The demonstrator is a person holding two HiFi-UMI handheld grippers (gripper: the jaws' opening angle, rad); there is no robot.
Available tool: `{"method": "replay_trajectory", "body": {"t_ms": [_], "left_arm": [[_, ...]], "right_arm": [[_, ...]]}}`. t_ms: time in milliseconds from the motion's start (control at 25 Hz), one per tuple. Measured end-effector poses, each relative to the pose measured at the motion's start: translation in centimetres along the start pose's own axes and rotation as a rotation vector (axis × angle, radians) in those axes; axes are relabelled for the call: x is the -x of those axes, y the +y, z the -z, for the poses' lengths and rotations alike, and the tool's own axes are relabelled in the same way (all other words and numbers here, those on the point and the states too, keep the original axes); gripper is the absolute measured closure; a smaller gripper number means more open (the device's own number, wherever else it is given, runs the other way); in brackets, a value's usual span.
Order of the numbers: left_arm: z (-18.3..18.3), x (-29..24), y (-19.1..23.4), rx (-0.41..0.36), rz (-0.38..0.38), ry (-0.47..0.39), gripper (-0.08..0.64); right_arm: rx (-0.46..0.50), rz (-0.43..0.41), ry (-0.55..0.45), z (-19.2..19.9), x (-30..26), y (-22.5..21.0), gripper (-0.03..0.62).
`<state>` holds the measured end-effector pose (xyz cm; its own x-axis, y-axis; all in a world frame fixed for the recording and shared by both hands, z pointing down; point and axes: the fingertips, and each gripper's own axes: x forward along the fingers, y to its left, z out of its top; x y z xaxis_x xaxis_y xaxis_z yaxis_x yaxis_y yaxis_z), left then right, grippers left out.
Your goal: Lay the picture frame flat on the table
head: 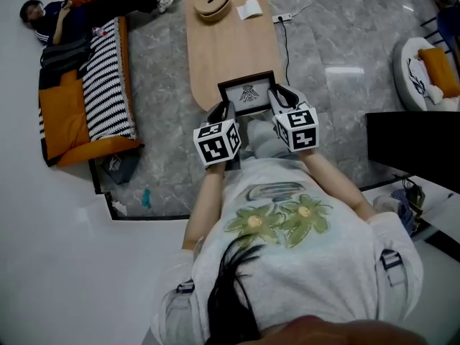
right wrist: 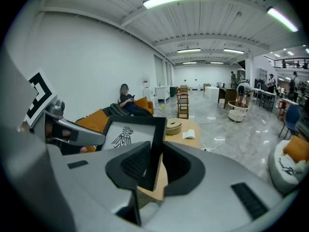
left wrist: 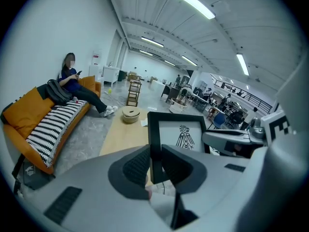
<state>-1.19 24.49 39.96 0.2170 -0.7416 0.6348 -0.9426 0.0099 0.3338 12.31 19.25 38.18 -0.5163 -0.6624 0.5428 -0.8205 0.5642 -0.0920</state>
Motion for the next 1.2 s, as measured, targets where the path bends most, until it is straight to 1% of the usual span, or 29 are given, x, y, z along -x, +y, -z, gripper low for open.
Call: {"method": "replay_trajectory", "body": {"t_ms": [160, 600, 960, 1200], "left_arm": [[-1.0, -1.2, 1.1, 0.009, -0.003, 0.008, 0.479], [-5.7, -6.3, 4.2, 0.035, 0.003, 0.039, 0.479], [-7.9, -9.9, 5.0, 0.047, 0.013, 0.075, 0.478], [-8.6, -11.6, 5.8, 0.059, 0.013, 0.111, 0.477]], "right_arm": [[0.009, -0.015, 0.009, -0.7, -2.0, -0.2, 0.506], [0.004, -0.041, 0.038, -4.1, -8.8, -1.7, 0.505], [-0.004, -0.042, 0.066, -5.4, -12.5, -3.7, 0.505], [-0.016, -0.05, 0.086, -5.6, -14.5, -4.3, 0.505]]}}
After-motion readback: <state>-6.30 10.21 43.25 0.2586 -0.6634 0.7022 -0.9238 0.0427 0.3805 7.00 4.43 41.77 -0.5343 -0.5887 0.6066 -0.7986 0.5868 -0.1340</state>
